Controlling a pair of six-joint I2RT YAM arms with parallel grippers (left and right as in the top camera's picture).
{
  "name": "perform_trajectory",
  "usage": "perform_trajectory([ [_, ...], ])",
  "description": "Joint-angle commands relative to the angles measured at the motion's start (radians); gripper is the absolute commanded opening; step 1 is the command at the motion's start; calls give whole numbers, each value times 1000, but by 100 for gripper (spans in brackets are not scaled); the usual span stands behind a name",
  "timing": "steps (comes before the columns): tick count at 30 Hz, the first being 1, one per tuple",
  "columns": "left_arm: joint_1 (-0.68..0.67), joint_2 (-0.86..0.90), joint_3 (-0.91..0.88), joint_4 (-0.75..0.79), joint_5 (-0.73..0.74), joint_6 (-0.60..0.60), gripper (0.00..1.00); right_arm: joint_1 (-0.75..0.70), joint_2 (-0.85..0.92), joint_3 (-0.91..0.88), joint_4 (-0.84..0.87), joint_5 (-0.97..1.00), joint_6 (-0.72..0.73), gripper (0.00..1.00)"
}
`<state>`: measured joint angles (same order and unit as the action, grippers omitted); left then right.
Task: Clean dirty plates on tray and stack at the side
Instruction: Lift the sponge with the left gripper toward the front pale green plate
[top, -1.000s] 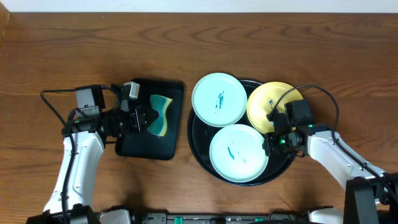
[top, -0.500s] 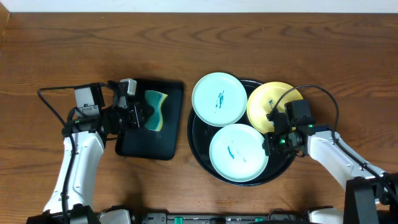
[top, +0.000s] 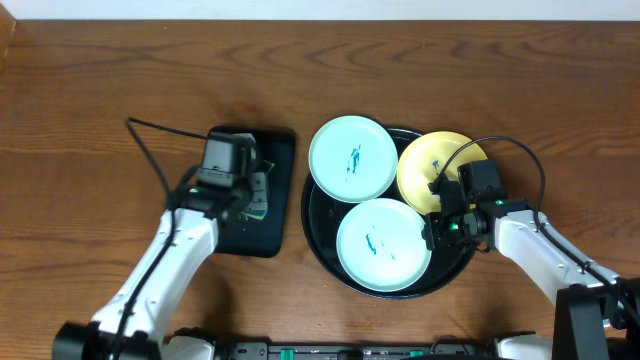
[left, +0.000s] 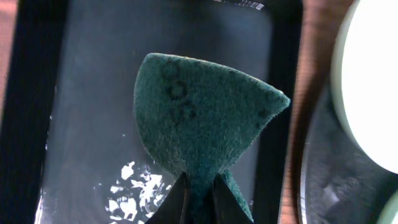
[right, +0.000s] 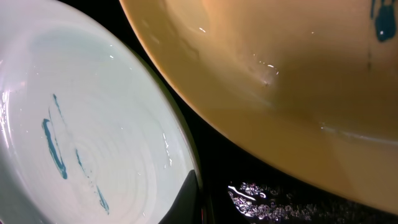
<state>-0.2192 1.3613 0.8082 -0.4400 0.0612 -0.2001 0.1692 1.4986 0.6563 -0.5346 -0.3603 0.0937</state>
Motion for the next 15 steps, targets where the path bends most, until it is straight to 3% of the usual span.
perform_trajectory([
  [1,-43,75,-6,0,-115,-87,7,9,10,7,2,-11,-5,1],
  [9,-120,146,-6,18,4,-117,7,9,10,7,3,-11,-5,1],
  [15,-153,140,-5,54,8,-160,7,9,10,7,3,-11,-5,1],
])
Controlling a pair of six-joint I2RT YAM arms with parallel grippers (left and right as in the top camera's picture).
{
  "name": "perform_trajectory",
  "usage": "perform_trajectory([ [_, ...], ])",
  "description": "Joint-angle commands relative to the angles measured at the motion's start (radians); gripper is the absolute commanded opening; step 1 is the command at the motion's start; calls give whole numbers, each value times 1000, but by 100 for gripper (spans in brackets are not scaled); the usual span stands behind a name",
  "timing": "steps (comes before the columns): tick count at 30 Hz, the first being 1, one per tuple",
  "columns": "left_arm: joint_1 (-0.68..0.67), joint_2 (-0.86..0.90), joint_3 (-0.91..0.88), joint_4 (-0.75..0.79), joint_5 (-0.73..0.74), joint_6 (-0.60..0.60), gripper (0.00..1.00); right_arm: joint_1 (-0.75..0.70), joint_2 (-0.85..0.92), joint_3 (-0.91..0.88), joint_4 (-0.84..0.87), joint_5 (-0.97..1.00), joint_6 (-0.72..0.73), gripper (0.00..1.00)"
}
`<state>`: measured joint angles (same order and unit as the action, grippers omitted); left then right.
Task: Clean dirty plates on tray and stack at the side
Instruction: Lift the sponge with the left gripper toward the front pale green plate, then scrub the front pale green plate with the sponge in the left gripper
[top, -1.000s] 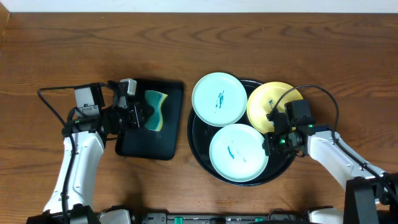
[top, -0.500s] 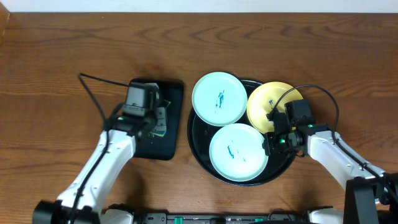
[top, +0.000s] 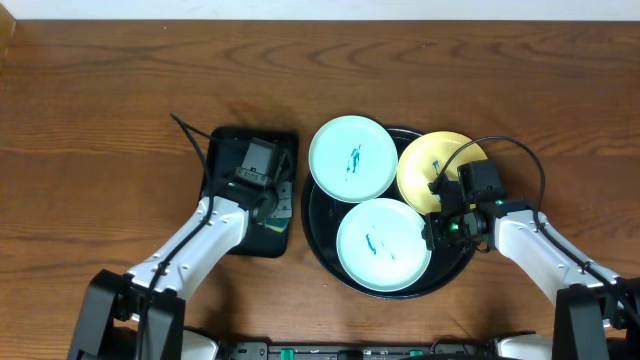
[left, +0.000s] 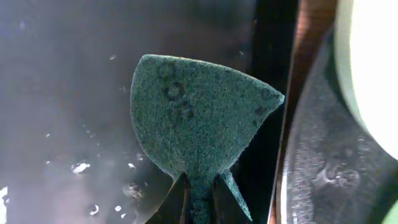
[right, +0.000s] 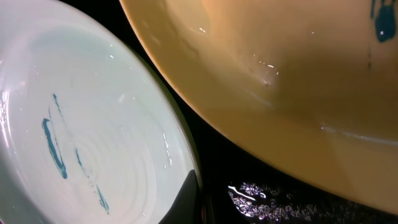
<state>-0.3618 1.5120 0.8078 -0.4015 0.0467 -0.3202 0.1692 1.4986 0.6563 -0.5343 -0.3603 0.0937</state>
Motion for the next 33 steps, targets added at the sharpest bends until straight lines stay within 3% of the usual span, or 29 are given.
perform_trajectory([
  [1,-11,-12,-5,17,25,-42,7,9,10,7,3,-11,-5,1],
  [22,-22,-268,37,13,108,-40,7,10,10,7,3,-14,-5,1],
  [29,-76,-214,195,-130,111,-14,7,10,10,7,3,-15,-5,1],
  [33,-161,-168,240,-123,111,-27,7,10,10,7,4,-15,-5,1],
])
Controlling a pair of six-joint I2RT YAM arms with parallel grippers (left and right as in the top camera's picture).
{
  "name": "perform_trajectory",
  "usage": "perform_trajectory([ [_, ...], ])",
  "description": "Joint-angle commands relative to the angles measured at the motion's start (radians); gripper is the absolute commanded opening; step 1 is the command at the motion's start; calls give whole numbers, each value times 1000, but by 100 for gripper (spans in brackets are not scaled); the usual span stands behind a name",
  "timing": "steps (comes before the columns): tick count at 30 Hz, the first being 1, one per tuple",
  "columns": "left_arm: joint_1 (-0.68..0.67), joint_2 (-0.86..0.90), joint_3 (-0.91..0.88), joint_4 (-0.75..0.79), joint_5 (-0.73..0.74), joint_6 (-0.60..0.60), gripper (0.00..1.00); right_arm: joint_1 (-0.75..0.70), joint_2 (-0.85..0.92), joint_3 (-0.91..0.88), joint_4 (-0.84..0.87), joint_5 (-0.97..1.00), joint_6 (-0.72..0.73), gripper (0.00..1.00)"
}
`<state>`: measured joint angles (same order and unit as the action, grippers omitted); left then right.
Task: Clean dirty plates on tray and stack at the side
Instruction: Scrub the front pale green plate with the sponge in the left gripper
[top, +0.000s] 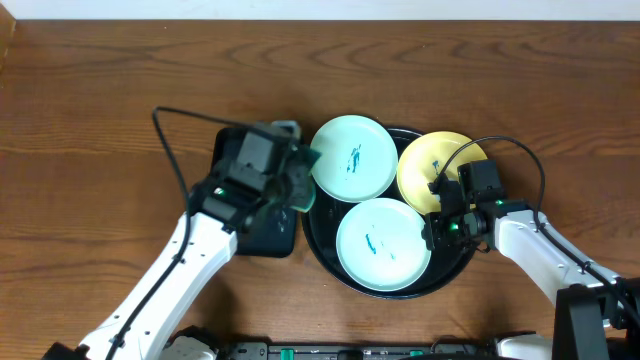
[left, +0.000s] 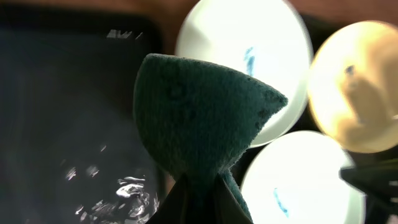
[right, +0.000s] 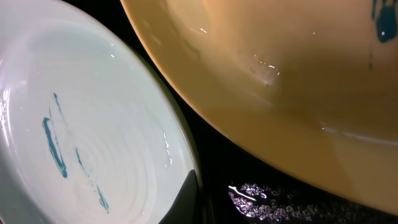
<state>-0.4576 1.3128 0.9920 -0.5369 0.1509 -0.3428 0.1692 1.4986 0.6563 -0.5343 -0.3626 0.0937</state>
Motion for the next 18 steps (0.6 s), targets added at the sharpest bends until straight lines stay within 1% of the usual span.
perform_trajectory([
  [1,-90,43,56,22,7,-14,8,10,10,7,4,-13,-5,1],
  [9,-310,240,56,131,8,-115,7,10,10,7,3,-13,-5,1],
  [12,-382,311,56,178,22,-129,7,10,10,7,3,-13,-5,1],
  [15,-458,391,56,223,21,-203,8,9,10,7,3,-13,-5,1],
  [18,-500,448,56,239,21,-263,8,10,10,7,3,-13,-5,1],
])
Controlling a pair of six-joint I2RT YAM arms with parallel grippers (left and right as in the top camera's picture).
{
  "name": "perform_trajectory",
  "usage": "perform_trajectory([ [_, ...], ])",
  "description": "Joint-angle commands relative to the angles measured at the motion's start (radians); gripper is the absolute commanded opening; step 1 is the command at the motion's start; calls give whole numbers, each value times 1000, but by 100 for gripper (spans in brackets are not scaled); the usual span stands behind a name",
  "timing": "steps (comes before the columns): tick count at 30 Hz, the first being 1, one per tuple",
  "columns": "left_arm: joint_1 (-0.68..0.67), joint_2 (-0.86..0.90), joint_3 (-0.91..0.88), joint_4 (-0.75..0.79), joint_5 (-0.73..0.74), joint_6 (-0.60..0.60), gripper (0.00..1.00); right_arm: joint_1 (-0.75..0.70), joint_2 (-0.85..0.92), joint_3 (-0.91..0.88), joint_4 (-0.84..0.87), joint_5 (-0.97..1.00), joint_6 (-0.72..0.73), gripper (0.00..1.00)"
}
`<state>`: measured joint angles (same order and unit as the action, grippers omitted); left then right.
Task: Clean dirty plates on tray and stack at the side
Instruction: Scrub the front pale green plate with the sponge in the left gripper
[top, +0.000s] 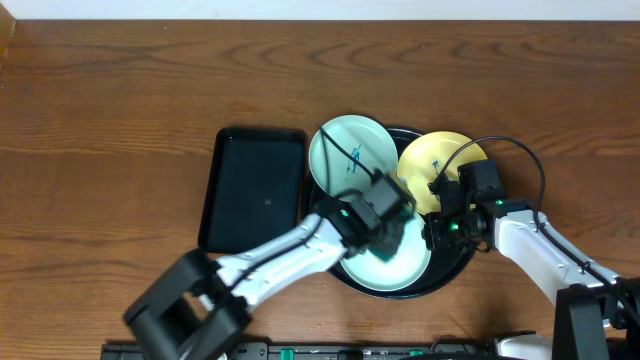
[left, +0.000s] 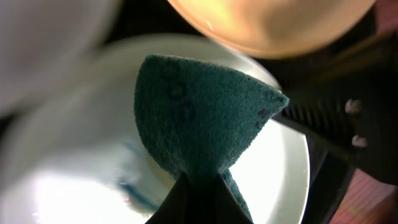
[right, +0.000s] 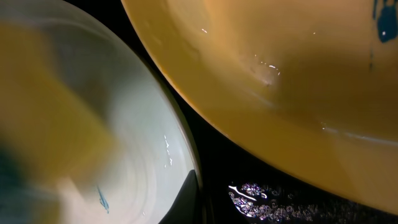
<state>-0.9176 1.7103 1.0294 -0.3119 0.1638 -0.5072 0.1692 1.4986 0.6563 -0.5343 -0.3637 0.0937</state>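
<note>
Three dirty plates lie in the round black tray (top: 452, 270): a mint one (top: 345, 152) at the back, a yellow one (top: 440, 165) at the right and a mint one (top: 412, 265) in front. My left gripper (top: 385, 228) is shut on a green sponge (left: 199, 112), held low over the front plate (left: 283, 168). That sponge shows as a yellow-green blur (right: 50, 124) at the left of the right wrist view. My right gripper (top: 433, 234) is shut on the front plate's right rim (right: 180, 149), with a dark finger (right: 188, 199) lying on it. Blue marks remain on the front plate (right: 101, 199).
A rectangular black tray (top: 255, 190) with water in it lies left of the round tray. The yellow plate (right: 280, 81) overhangs the front plate's rim. Water beads (right: 261, 193) sit on the round tray's floor. Wooden table (top: 100, 120) lies all around.
My left gripper has carried the sponge from over the gap between the two trays to the front mint plate. The right gripper has kept its hold on that plate's rim.
My left gripper held the sponge over the wet rectangular tray, first over its middle, then at its right edge. Then it was raised beside the round tray, and now it is over the front plate. The right gripper gripped that plate's rim at every moment.
</note>
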Motion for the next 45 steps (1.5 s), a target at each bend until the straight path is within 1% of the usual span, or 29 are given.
perform_trajectory([
  [1,-50,67,18,16,8,-106,7,9,10,7,3,-11,-5,1],
  [5,-68,116,18,-3,-20,-108,8,10,10,7,3,-11,-5,1],
  [8,-63,111,18,-75,-185,-111,7,9,10,7,2,-11,-5,1],
  [11,-44,105,18,-140,-329,-150,7,9,10,7,2,-11,-5,1],
  [12,-30,102,18,-161,-369,-158,7,9,10,7,1,-11,-5,1],
  [14,-13,98,18,-172,-381,-157,7,9,10,7,0,-11,-5,1],
  [19,16,66,18,-182,-383,-157,7,9,10,7,0,-11,-5,1],
  [24,17,-41,18,-181,-382,-157,8,9,10,7,0,-11,-5,1],
  [27,17,-120,18,-181,-354,-158,8,9,10,7,0,-11,-5,1],
  [30,17,-133,18,-181,-343,-160,7,9,10,7,0,-11,-5,1],
  [33,16,-114,16,-173,-305,-176,8,9,10,7,0,-11,-5,1],
  [39,11,16,15,-84,-77,-176,8,9,10,7,1,-11,-5,1],
  [42,2,69,15,-76,-38,-176,8,9,10,7,1,-11,-5,1],
  [45,-2,90,15,-106,-51,-172,7,9,10,7,1,-11,-5,1],
])
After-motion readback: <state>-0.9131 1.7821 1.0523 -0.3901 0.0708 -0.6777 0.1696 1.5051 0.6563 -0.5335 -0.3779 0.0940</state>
